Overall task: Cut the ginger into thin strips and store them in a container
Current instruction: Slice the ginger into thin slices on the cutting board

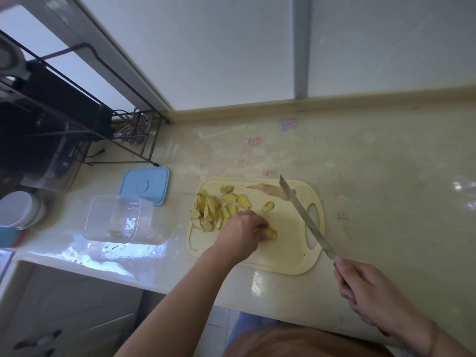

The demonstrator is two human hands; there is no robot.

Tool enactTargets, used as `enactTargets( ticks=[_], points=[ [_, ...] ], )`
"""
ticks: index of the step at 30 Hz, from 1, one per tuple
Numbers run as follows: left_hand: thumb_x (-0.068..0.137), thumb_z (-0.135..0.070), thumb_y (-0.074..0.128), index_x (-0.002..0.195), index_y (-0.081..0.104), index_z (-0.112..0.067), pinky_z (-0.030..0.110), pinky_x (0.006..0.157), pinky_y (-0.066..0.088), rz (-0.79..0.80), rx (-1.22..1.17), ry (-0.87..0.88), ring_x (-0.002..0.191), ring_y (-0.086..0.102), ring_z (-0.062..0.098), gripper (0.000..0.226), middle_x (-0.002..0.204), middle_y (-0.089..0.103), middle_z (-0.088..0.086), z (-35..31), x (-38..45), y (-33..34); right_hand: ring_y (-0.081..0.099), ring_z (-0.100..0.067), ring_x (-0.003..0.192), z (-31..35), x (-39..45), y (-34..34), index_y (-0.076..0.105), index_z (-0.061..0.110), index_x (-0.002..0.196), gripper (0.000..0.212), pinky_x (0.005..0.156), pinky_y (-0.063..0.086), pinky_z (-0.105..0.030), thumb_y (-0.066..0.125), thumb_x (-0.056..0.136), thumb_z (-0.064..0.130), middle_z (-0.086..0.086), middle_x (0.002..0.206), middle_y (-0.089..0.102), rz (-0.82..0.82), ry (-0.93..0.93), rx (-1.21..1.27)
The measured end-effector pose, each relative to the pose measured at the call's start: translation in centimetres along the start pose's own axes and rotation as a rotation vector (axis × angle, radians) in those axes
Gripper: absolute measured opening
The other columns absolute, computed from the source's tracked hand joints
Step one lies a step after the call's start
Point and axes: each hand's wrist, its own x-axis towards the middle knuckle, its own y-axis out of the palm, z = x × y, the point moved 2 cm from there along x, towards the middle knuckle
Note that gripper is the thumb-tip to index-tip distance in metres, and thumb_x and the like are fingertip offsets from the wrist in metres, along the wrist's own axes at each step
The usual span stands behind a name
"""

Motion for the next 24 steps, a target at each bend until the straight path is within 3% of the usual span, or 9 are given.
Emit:
enactTargets(
  ticks=[3,5,8,11,14,17,24],
  points=[
    [0.096,-0.021,0.065,0.122,0.068,-0.016,0.031,0.095,0.047,0.053,0.028,-0.07,0.11,0.058,0.02,0.026,0.116,0.066,0.003,-0.1,0.6,-0.1,0.021,-0.013,0.042,0.2,0.0,0.0,0.045,0.016,0.071,0.091,0.037,0.021,-0.017,0.055,0.049,0.104,-0.006,0.061,0.029,-0.017,-0.005,0.013],
    [0.098,-0.023,0.062,0.123,0.064,-0.017,0.035,0.096,0.045,0.085,0.09,-0.083,0.113,0.052,0.023,0.025,0.121,0.061,0.003,-0.5,0.8,-0.1,0.021,-0.013,0.041,0.4,0.0,0.0,0.045,0.016,0.071,0.094,0.036,0.021,-0.017,0.053,0.047,0.106,-0.007,0.061,0.029,-0.021,-0.014,0.003],
    [0.098,-0.018,0.056,0.121,0.055,-0.018,0.038,0.098,0.041,0.134,0.155,-0.079,0.112,0.045,0.024,0.023,0.122,0.052,0.002,-1.0,0.4,0.2,0.021,-0.012,0.041,0.4,0.0,0.0,0.046,0.013,0.073,0.08,0.036,0.022,-0.018,0.055,0.061,0.092,-0.004,0.059,0.03,-0.006,-0.011,-0.013],
    [0.095,-0.016,0.056,0.111,0.055,-0.016,0.037,0.09,0.046,0.139,0.157,-0.047,0.101,0.052,0.023,0.016,0.107,0.058,0.001,-1.5,-0.1,0.3,0.022,-0.012,0.042,0.4,0.0,0.0,0.045,0.012,0.073,0.07,0.036,0.022,-0.018,0.046,0.068,0.082,-0.004,0.059,0.031,0.0,-0.006,-0.009],
    [0.094,-0.021,0.064,0.107,0.058,-0.018,0.025,0.07,0.05,0.024,-0.141,-0.186,0.079,0.057,0.013,0.015,0.087,0.059,-0.007,-1.5,-0.6,0.2,0.023,-0.011,0.042,0.6,0.0,0.0,0.045,0.012,0.073,0.075,0.036,0.024,-0.019,0.052,0.065,0.086,-0.004,0.058,0.032,-0.004,-0.011,-0.019],
    [0.09,-0.031,0.073,0.106,0.058,-0.024,0.016,0.063,0.046,-0.164,-0.486,-0.445,0.08,0.061,0.004,0.023,0.087,0.064,-0.01,-1.4,-1.4,0.6,0.024,-0.011,0.04,0.8,0.0,0.1,0.045,0.012,0.071,0.096,0.035,0.024,-0.017,0.052,0.047,0.105,-0.002,0.057,0.032,-0.014,-0.016,-0.012],
    [0.092,-0.029,0.073,0.103,0.073,-0.011,0.024,0.074,0.049,-0.432,-0.181,-0.299,0.077,0.06,0.014,0.021,0.089,0.064,-0.003,-1.5,-2.9,2.7,0.024,-0.015,0.044,0.9,-0.7,0.7,0.046,0.016,0.069,0.096,0.038,0.023,-0.02,0.051,0.042,0.108,-0.007,0.062,0.032,0.037,0.032,-0.014]
  ],
)
